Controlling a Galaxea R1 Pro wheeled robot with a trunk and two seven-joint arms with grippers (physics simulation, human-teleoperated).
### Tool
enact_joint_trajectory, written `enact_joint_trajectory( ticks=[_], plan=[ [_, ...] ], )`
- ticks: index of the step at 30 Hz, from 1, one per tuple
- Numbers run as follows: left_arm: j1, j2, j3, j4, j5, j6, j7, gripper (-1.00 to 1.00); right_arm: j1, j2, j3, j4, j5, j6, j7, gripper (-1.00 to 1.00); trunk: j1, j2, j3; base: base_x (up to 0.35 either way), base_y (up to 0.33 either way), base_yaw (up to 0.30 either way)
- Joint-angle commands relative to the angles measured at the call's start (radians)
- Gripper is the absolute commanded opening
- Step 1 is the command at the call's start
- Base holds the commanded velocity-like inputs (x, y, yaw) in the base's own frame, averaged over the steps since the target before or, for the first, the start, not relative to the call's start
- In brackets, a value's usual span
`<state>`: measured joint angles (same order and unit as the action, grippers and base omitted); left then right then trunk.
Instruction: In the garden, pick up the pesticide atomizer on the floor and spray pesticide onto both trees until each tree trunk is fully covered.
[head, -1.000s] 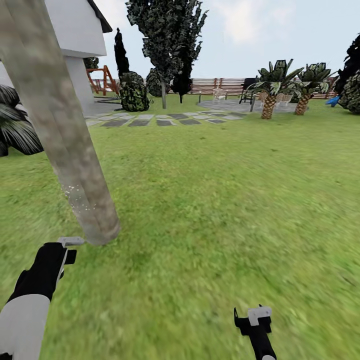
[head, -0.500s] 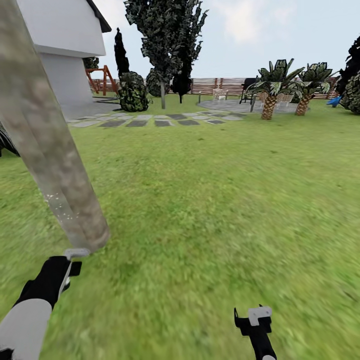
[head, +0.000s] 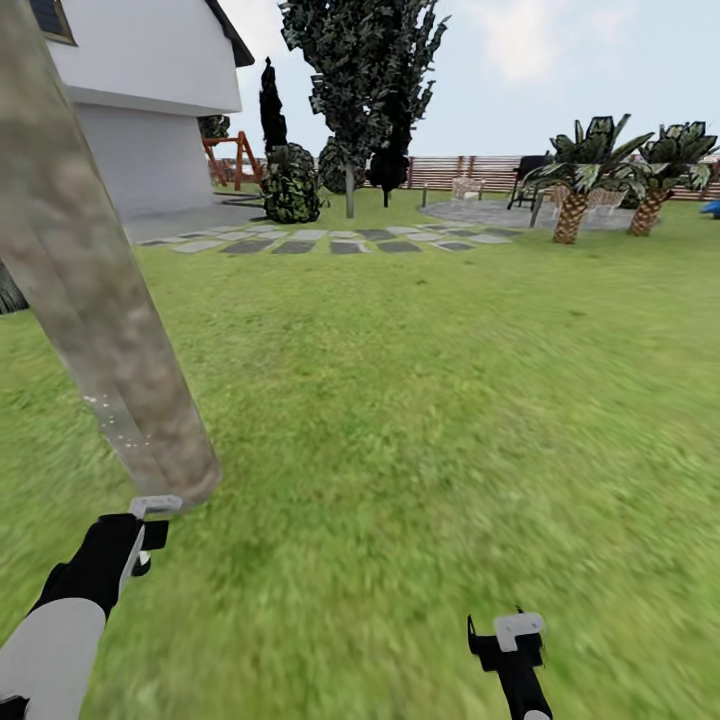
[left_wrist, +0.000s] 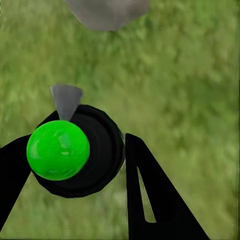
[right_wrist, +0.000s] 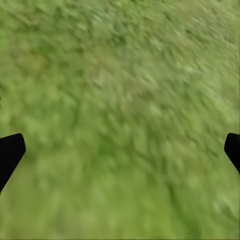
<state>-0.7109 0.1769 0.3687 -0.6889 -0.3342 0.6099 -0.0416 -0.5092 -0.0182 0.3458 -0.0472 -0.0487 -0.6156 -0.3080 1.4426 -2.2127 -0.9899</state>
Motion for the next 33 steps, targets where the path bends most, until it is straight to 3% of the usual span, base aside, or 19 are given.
enact_joint_trajectory(
  ticks=[1,7,33],
  plan=[
    [-0.001,0.0,0.002,0.0,-0.005,0.004,-0.003,-1.0,0.0,0.0,0.009,0.0,-0.005,-0.001,-0.005,1.0,0.0,0.0,-0.001,0.242,-0.196,0.276],
    [-0.001,-0.002,0.001,0.009,0.003,0.004,0.109,-1.0,0.0,0.0,0.009,0.0,-0.005,-0.001,-0.005,1.0,0.0,0.0,-0.001,0.242,-0.196,0.277],
    [-0.001,-0.033,-0.002,0.011,-0.006,0.002,0.118,-1.0,0.0,0.001,0.009,0.0,-0.005,-0.001,-0.003,1.0,0.0,0.0,-0.001,0.221,-0.208,0.279]
  ],
)
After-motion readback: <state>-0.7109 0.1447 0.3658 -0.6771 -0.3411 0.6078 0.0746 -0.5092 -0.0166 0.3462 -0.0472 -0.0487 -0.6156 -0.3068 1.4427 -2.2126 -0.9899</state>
